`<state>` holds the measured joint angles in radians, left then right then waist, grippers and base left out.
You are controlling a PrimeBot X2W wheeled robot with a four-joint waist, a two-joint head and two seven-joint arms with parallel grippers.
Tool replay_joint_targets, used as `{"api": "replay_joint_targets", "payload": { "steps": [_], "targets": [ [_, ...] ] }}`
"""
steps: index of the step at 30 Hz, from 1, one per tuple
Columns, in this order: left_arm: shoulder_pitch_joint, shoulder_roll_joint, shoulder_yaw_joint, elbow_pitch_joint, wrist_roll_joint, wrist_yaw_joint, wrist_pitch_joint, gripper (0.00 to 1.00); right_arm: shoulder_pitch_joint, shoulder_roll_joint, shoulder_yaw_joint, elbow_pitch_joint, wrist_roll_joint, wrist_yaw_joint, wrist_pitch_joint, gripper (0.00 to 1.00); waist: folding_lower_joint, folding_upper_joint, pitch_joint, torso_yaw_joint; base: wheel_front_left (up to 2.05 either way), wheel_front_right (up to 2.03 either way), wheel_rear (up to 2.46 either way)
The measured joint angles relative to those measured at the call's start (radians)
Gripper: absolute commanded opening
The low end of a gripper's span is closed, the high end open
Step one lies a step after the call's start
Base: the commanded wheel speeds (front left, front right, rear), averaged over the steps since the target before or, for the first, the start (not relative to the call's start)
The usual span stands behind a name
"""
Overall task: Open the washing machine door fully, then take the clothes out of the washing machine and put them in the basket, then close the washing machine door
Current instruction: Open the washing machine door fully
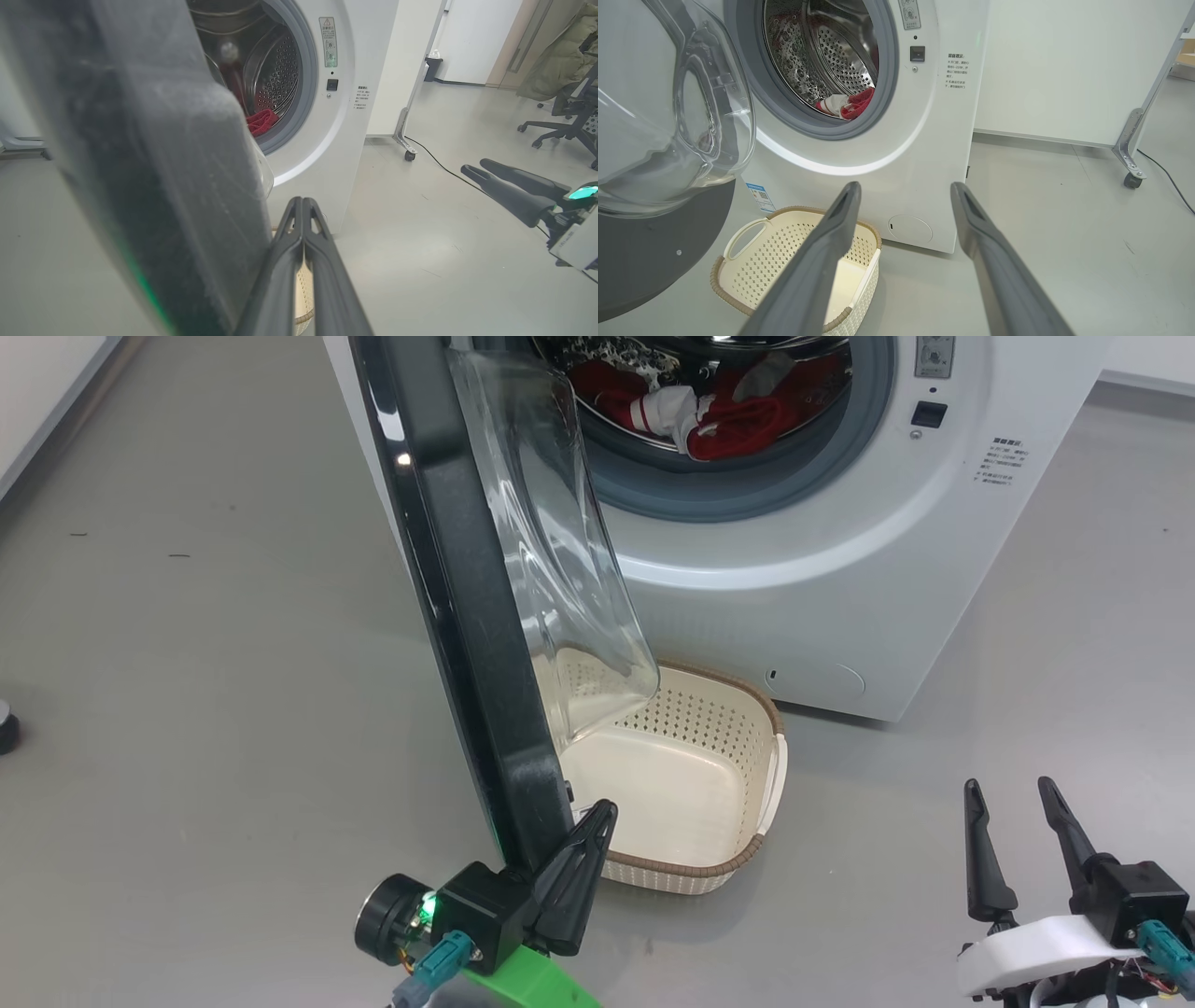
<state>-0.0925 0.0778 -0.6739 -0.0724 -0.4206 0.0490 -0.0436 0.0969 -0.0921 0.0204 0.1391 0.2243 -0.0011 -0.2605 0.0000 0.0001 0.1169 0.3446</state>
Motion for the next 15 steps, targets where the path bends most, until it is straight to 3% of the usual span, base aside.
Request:
{"api": "replay_joint_targets", "payload": {
  "steps": [15],
  "targets": [
    [-0.005,-0.009,0.01,0.026,0.0,0.018,-0.002,0.0,-0.002,0.008,-0.025,-0.004,-0.012,0.011,0.0,1.0,0.0,0.0,0.009,0.018,0.0,0.0,0.0]
  ]
}}
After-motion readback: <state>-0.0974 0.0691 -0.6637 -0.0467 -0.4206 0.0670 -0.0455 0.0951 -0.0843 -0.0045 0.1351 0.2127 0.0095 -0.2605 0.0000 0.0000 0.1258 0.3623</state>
